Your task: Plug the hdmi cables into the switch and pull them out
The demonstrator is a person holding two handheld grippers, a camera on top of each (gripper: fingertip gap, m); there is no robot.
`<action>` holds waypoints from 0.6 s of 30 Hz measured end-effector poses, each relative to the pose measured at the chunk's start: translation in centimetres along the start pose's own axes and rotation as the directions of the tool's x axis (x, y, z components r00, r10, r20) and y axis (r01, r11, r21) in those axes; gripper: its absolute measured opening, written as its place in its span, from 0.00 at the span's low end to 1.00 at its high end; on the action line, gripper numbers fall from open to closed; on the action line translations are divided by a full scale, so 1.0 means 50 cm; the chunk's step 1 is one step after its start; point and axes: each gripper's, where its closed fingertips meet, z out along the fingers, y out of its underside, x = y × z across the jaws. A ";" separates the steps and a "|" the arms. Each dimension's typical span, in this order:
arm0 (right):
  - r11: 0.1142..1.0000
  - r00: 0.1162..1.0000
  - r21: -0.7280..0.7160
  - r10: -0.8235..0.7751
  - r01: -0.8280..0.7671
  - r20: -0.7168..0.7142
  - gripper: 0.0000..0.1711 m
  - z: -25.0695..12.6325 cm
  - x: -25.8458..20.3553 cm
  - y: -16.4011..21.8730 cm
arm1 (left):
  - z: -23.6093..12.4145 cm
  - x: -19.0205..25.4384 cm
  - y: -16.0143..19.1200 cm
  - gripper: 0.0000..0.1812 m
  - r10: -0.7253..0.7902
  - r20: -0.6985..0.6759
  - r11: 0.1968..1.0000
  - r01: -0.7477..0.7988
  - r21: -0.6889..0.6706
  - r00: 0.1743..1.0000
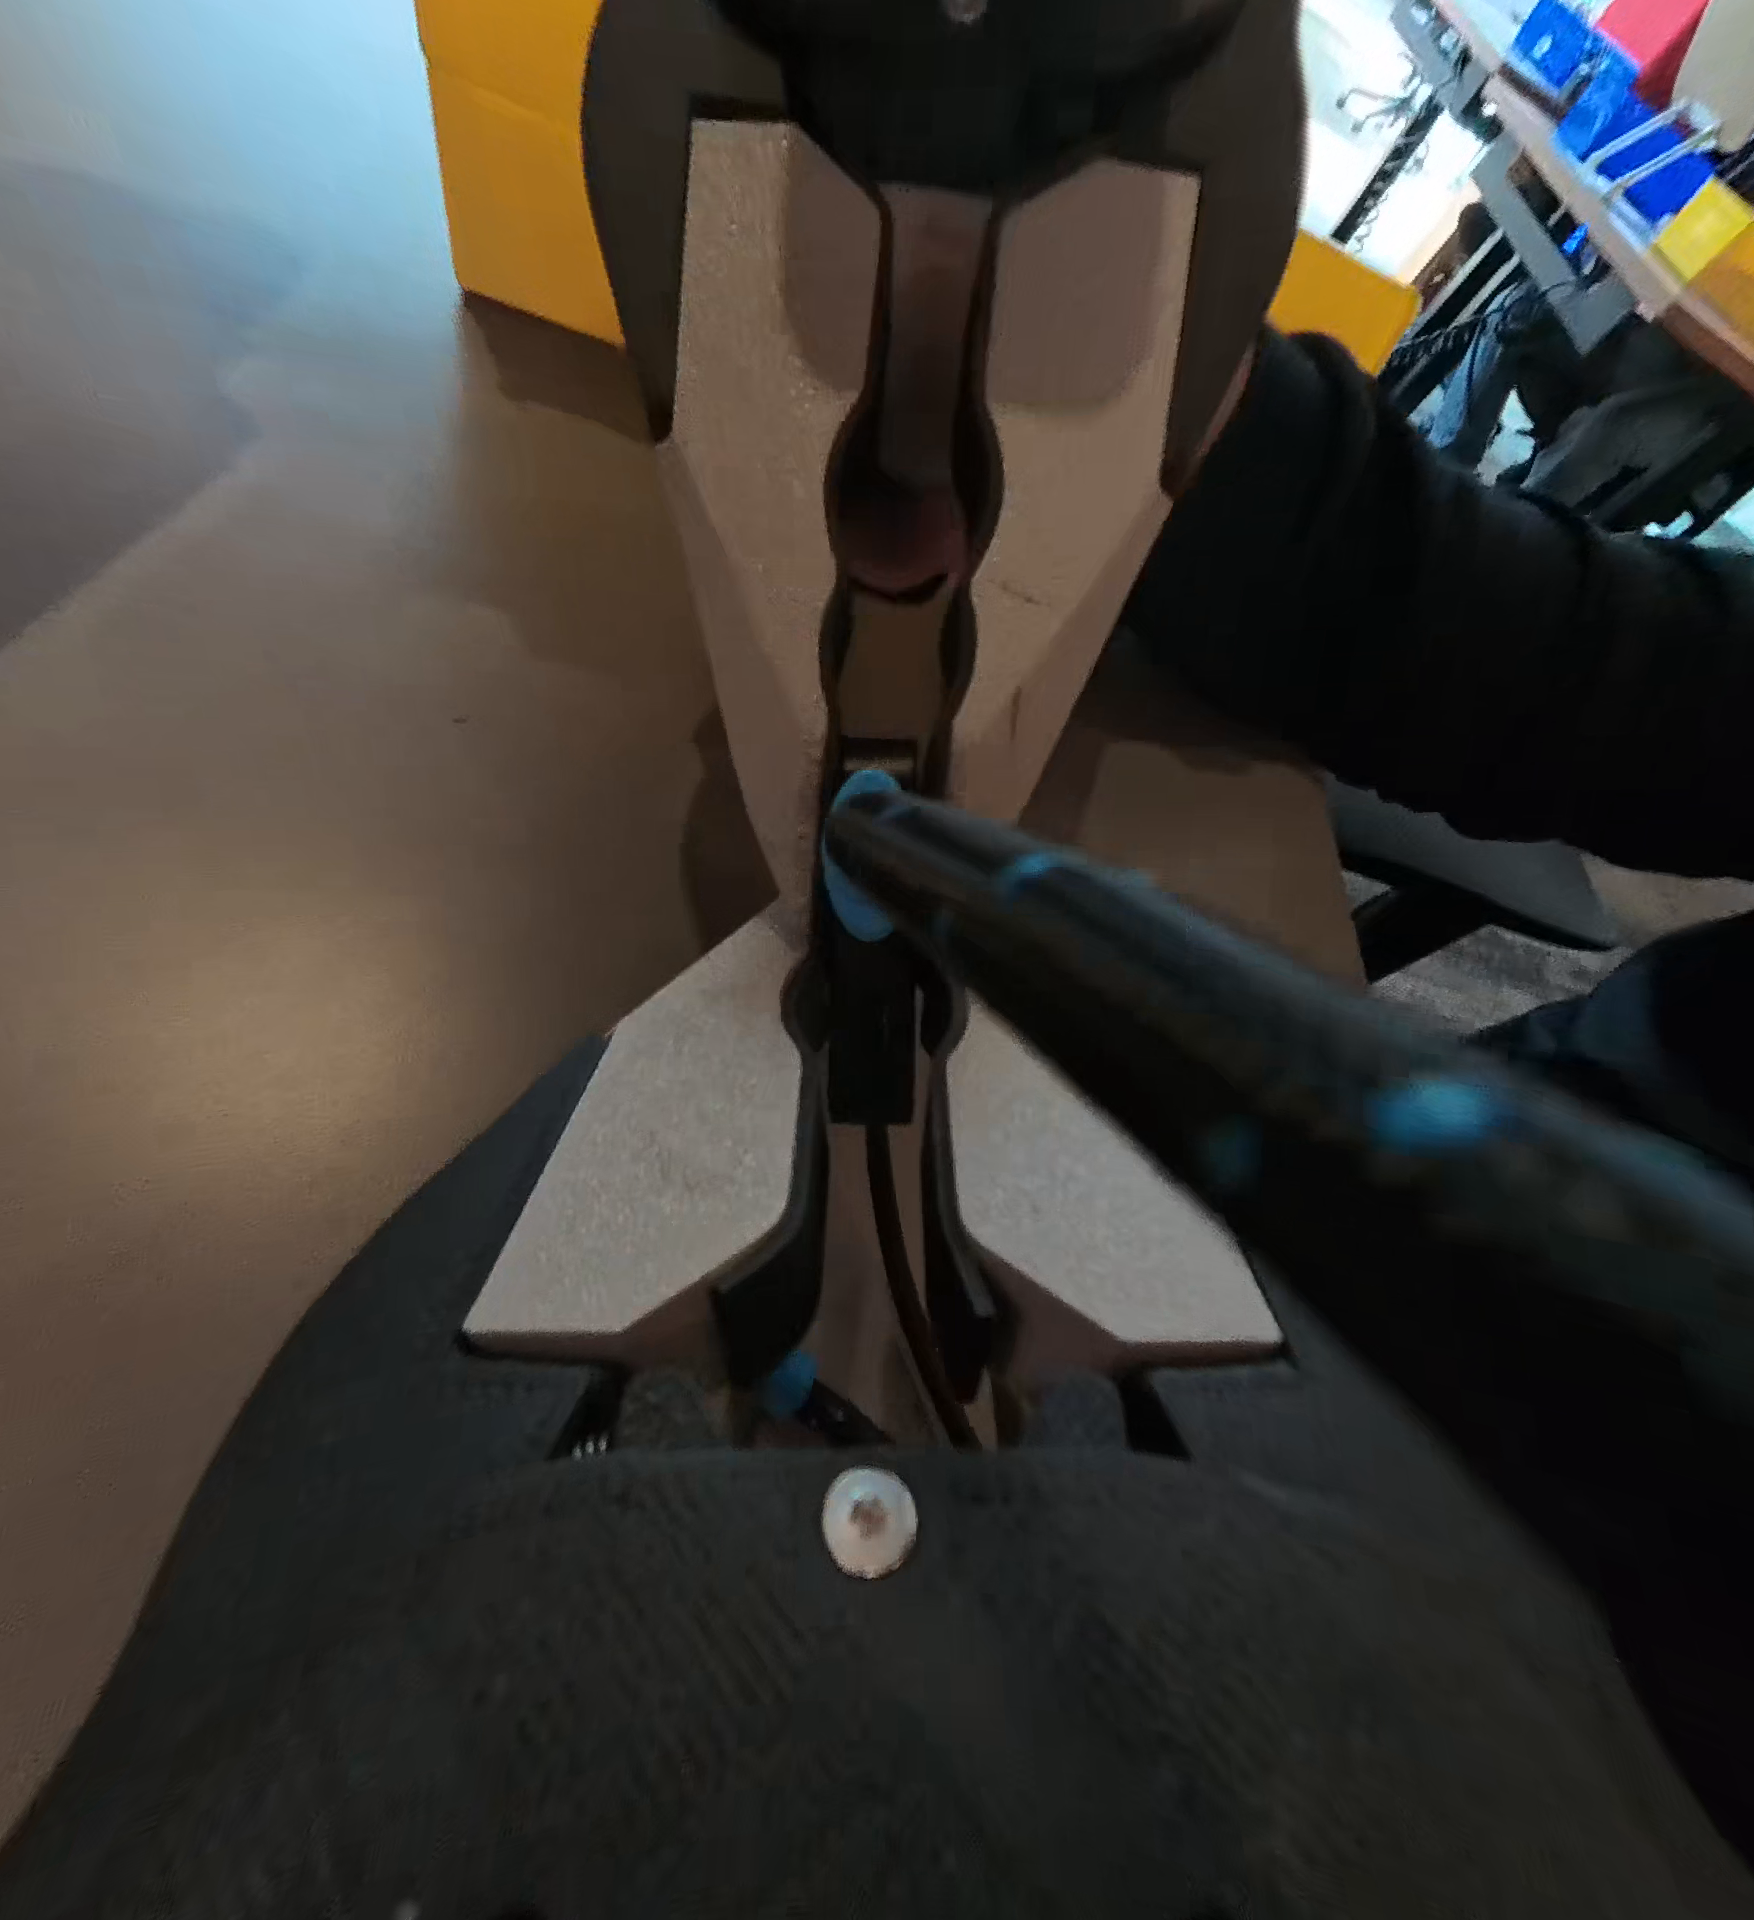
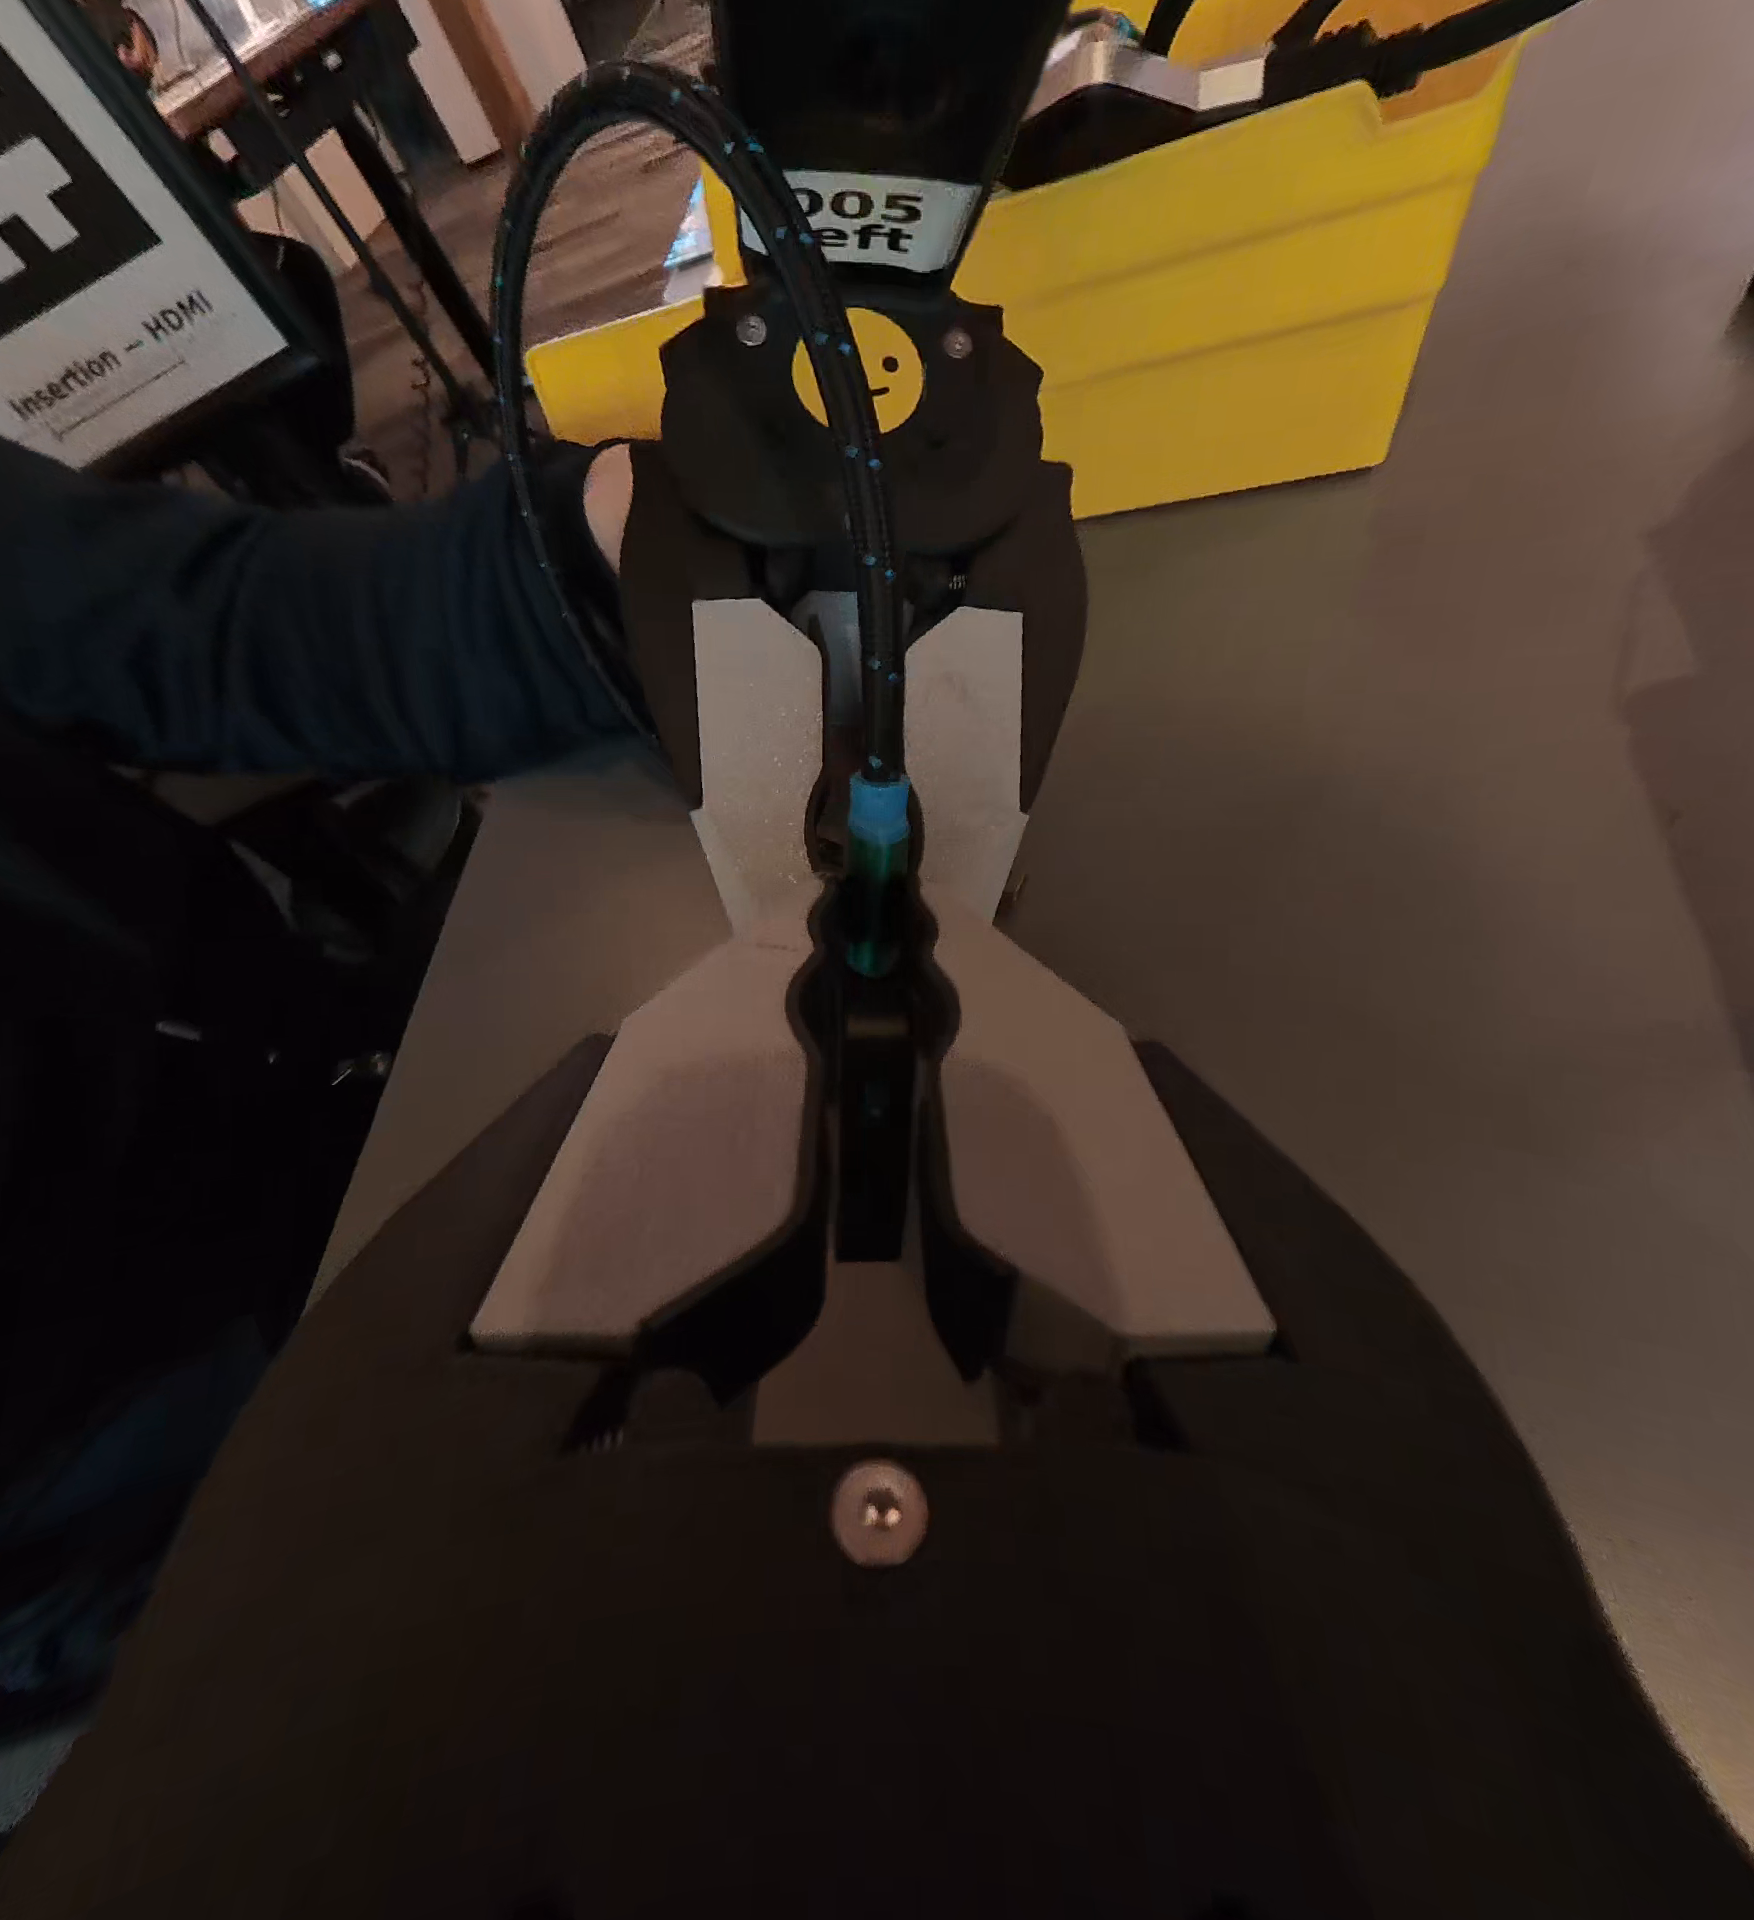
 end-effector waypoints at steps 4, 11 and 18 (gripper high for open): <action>1.000 1.000 -0.031 -0.004 0.004 -0.020 0.05 -0.005 0.007 0.004 | 0.009 -0.004 -0.008 0.06 -0.055 0.004 0.998 0.055 0.038 0.998; 0.987 0.996 0.152 0.071 -0.061 -0.059 0.05 0.003 0.050 -0.029 | -0.012 -0.053 -0.025 0.06 -0.130 0.122 0.985 0.115 0.127 0.984; 0.962 0.993 0.248 0.118 -0.110 -0.017 0.04 0.001 0.057 -0.040 | -0.022 -0.061 -0.028 0.06 -0.146 0.134 0.980 0.126 0.152 0.980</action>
